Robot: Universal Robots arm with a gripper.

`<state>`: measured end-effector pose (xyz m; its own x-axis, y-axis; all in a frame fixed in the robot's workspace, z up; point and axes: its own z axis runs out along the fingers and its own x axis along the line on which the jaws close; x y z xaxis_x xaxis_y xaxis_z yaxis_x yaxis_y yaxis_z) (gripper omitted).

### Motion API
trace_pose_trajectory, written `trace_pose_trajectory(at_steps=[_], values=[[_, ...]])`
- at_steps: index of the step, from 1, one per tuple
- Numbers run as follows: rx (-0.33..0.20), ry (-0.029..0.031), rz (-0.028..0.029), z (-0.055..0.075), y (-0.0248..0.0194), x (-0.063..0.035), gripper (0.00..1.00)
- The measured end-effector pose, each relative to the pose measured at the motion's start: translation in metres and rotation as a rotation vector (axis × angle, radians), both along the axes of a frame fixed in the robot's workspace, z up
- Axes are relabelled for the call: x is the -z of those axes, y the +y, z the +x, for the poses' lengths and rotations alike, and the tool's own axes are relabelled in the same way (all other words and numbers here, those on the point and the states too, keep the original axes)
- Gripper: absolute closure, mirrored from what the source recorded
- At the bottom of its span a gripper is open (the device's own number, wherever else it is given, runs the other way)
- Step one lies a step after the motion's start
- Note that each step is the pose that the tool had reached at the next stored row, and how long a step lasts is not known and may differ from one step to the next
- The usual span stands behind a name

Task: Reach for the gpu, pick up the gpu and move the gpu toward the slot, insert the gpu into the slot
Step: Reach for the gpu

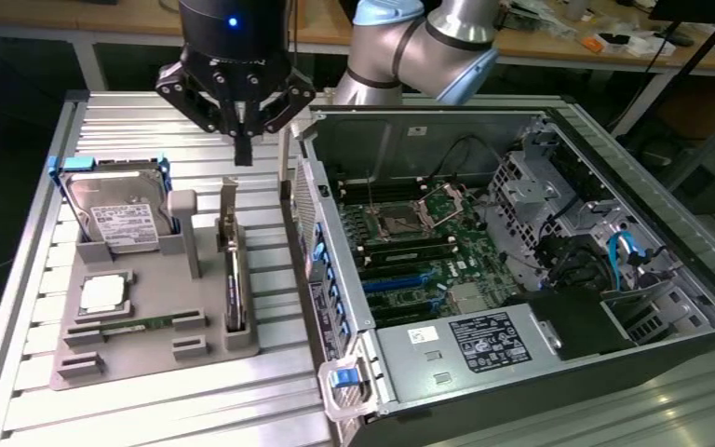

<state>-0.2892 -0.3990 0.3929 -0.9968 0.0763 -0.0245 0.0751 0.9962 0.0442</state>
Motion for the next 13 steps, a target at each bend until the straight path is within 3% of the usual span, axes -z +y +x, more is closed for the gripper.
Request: trace_pose_trajectory(at_steps=[9,13], values=[[0.000,0.0000,0.0000,-0.031,0.0000,0.0003,0.89],[0.000,0.0000,0.0000,-0.035,-0.0001,0.0003,0.89]])
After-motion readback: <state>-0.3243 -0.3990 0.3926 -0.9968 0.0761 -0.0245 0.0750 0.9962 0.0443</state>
